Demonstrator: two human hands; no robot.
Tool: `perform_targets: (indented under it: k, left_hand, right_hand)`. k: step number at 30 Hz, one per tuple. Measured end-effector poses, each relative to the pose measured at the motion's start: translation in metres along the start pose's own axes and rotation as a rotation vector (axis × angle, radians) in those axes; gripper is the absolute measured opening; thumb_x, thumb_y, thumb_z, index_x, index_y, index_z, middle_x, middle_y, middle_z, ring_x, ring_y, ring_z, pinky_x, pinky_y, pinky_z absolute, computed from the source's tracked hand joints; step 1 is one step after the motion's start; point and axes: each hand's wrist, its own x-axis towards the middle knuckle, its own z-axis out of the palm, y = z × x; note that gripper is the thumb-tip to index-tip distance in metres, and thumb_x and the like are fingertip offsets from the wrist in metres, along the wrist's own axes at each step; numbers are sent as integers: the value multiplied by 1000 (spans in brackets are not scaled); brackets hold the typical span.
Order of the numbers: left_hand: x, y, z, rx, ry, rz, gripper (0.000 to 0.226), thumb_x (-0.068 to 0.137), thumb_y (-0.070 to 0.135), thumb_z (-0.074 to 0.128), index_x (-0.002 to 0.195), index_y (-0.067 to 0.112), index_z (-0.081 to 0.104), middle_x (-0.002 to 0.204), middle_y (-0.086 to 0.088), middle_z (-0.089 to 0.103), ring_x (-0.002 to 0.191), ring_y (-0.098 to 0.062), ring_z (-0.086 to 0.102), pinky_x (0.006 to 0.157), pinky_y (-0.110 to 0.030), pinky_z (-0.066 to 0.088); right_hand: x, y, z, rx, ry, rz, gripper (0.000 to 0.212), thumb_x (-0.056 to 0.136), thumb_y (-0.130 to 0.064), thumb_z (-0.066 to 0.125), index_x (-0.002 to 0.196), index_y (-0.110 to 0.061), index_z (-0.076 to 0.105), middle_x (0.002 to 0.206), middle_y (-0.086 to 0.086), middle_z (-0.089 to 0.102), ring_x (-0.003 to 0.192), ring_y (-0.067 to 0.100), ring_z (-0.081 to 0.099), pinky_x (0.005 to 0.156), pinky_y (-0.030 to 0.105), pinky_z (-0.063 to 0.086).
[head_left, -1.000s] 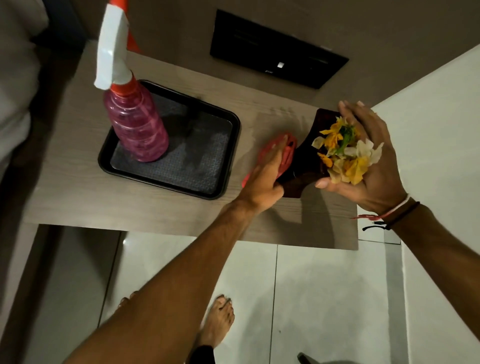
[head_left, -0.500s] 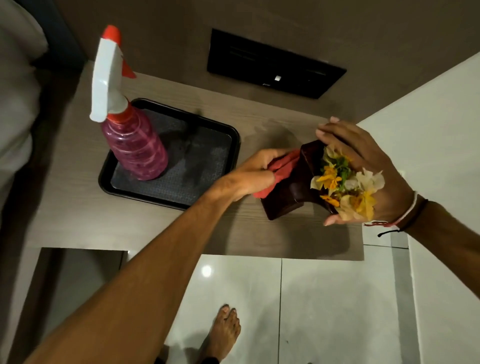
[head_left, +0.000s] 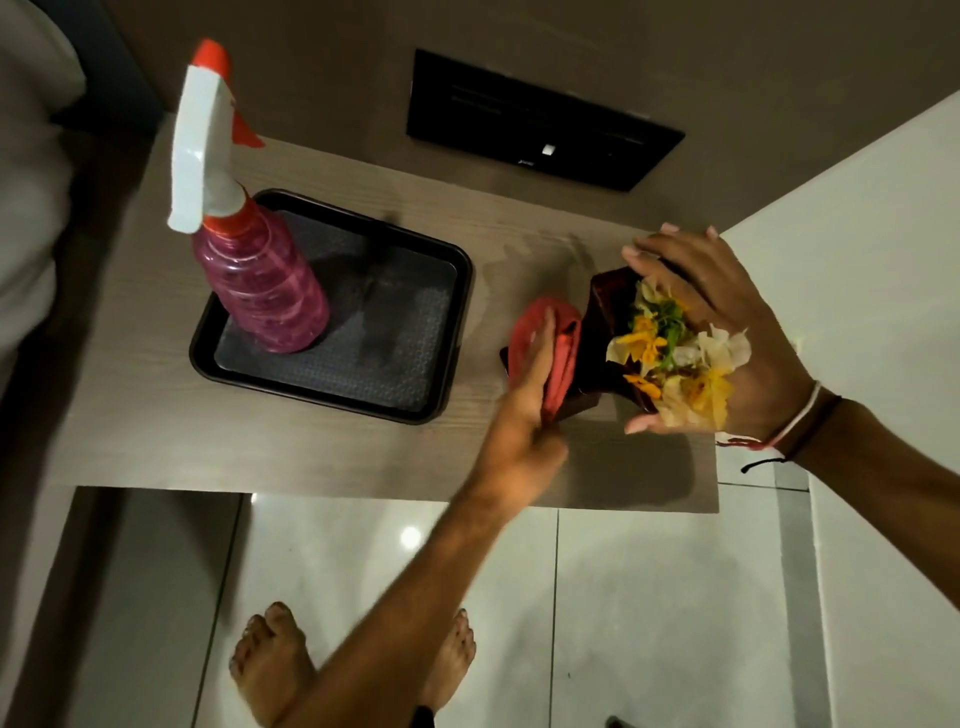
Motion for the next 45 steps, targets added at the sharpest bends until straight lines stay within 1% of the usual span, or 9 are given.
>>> perform_targets:
  k: [3,8,16,23,31,36,38,40,45]
  left_hand:
    - [-16,-15,37,210,216,37,114,76,-25,45,161,32,-3,174,-3,9,160,-25,15,129,-53,25]
    - [-2,-29,69,366,449,250,77,102,36,36,157,-8,5,171,-22,-4,161,-31,-8,132,-53,5]
    - [11,-45,68,746,439,135,100,76,-9,57,157,-7,-1,170,-23,-9,159,-35,-12,131,-52,7]
    - [15,-39,74,673,441,321,112,75,-4,74,157,-9,-3,170,-25,-10,160,-36,-10,131,-57,9]
    - [6,-41,47,905,439,126,105,78,-7,59,160,0,-8,171,-19,-12,159,-33,-15,131,-46,-2]
    - [-15,-30,21,538,323,140,108,75,-20,47,160,10,-12,173,-8,-11,161,-23,-7,131,-27,5]
    - [-22,-13,10,264,351,47,106,78,-25,44,162,15,-7,172,-6,12,156,-17,28,126,-34,34]
    - [-31,11,-6,41,470,-25,96,80,-27,43,162,13,15,155,-4,43,118,6,64,94,-20,59]
    - [-55,64,-51,-299,570,-108,62,77,-25,44,126,8,62,110,-8,73,96,-23,71,77,-46,65]
  right_hand:
    - [-3,-2,3,-108,-11,100,125,64,-96,51,150,-6,41,152,18,47,149,35,37,121,64,27]
    - [-10,-18,15,-37,208,304,118,68,-95,48,146,-6,46,142,20,54,136,37,48,119,43,36]
    - [-12,-42,19,-97,312,615,117,67,-96,42,145,-10,48,141,16,57,135,33,48,115,46,41]
    - [-14,-43,22,-176,316,668,110,72,-88,49,151,-11,41,145,15,53,137,34,45,118,50,36]
    - [-5,-59,19,-133,373,694,117,69,-98,35,149,-12,43,144,14,54,136,32,45,116,46,39]
    - [-13,-48,25,-161,348,699,119,69,-99,30,149,-12,41,145,15,53,137,33,45,115,49,41]
    - [-16,-42,26,-203,333,703,119,70,-100,31,150,-12,41,145,16,52,138,35,45,115,50,41]
    - [-18,-41,24,-203,309,714,122,68,-101,33,151,-12,39,148,18,51,139,36,45,116,53,39]
    - [-17,-53,7,-79,116,774,143,53,-101,45,161,-13,10,170,14,16,158,34,14,126,64,17]
